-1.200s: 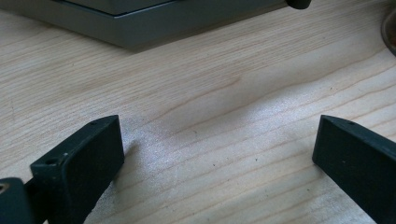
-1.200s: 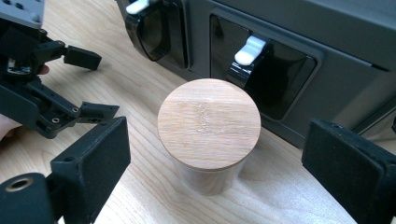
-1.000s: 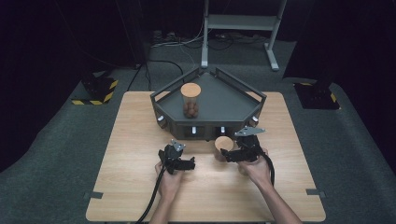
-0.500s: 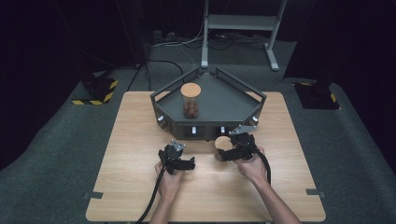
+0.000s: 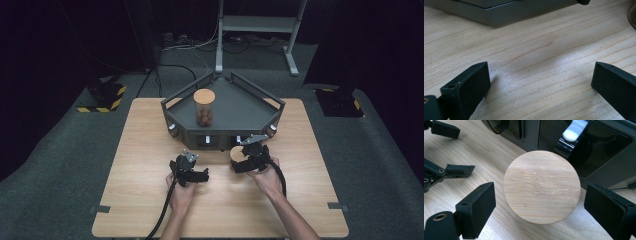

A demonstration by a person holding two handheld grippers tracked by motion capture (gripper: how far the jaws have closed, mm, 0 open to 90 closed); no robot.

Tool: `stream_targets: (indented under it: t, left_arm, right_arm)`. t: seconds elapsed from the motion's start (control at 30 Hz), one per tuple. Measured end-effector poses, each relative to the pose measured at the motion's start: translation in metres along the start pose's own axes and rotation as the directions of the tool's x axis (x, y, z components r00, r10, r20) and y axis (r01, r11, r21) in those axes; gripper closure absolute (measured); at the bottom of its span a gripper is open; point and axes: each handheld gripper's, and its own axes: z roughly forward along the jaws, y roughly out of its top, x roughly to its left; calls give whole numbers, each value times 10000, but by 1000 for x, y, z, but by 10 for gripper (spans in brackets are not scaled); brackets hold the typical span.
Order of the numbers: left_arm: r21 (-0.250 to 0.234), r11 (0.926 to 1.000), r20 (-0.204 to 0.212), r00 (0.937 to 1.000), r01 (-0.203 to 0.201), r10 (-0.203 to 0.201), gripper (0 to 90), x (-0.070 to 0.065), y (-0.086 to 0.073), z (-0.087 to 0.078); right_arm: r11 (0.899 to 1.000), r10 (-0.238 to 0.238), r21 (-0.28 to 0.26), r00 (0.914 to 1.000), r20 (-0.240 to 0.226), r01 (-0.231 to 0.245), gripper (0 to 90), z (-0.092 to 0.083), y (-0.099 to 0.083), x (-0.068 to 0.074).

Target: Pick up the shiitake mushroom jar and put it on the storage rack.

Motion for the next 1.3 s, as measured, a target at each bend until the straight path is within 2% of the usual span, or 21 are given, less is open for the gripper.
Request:
stream_targets:
  t: [0.3, 0.6, 1.3]
  left_arm:
    - [-4, 10000, -2, 10000, 7, -7, 20, 0, 0, 0]
    - [-7, 10000, 1, 10000, 9, -9, 20, 0, 0, 0]
    - [-16, 10000, 9, 10000, 8, -8, 22, 0, 0, 0]
  right_arm:
    - [9998, 94, 170, 9998, 202, -97, 132, 6, 2, 1]
    - [9998, -59, 201, 9988, 481, 50, 226, 9, 4, 5]
    - [9999, -74, 76, 9984, 553, 70, 239, 8, 4, 5]
